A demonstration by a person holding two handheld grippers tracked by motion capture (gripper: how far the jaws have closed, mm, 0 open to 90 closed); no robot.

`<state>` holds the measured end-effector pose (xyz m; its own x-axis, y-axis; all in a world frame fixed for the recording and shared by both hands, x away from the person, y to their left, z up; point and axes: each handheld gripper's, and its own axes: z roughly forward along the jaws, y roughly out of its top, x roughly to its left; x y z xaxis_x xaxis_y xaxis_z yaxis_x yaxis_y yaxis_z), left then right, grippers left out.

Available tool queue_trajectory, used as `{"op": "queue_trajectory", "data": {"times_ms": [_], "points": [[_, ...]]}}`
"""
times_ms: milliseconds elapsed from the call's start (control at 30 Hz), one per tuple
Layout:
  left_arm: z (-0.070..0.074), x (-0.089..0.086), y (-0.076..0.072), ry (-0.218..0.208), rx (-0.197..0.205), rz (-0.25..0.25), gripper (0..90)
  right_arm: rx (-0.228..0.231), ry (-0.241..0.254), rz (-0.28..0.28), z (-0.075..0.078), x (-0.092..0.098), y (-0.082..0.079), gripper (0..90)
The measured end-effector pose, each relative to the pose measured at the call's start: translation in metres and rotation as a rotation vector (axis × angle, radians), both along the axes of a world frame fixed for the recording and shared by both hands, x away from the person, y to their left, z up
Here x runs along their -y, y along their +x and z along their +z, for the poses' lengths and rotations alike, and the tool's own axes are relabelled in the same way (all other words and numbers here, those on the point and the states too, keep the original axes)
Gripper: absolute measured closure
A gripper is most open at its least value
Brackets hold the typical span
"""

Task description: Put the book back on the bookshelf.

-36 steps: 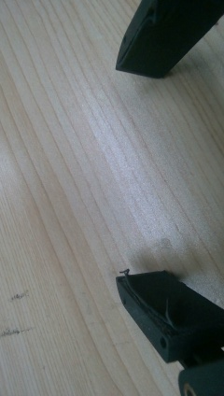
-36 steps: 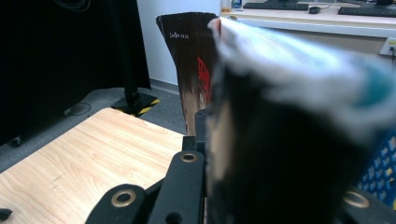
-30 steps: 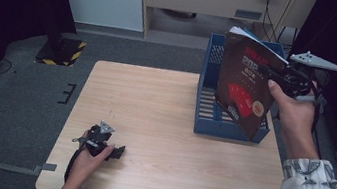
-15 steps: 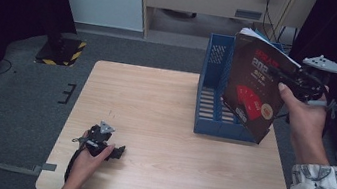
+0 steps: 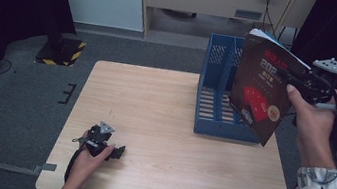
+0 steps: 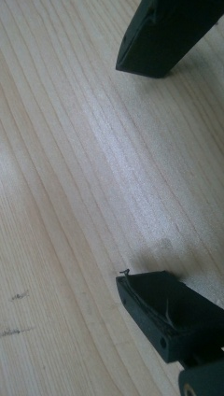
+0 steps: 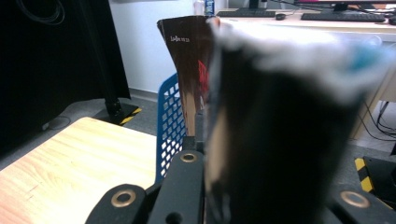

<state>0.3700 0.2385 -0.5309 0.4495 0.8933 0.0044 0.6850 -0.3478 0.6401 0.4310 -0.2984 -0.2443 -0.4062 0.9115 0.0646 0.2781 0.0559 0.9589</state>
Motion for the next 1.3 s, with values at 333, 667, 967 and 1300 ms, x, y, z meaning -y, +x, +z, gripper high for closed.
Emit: {"op": "queue_trajectory", "data": {"times_ms": [333, 667, 967, 1300], "points": [[0.0, 0.0, 0.0, -0.003, 0.0, 0.002, 0.0, -0.003, 0.004, -0.033, 0.001, 0.013, -0.003, 87.1], [0.0, 0.0, -0.001, -0.003, 0.002, 0.003, 0.0, -0.014, -0.009, -0.069, -0.002, 0.022, -0.005, 87.1], [0.0, 0.001, 0.0, -0.002, -0.001, -0.001, 0.0, -0.01, -0.004, -0.099, -0.003, 0.031, -0.009, 87.1], [0.0, 0.001, 0.001, 0.002, -0.005, -0.008, 0.0, -0.025, -0.003, -0.151, -0.01, 0.04, -0.003, 87.0]]}}
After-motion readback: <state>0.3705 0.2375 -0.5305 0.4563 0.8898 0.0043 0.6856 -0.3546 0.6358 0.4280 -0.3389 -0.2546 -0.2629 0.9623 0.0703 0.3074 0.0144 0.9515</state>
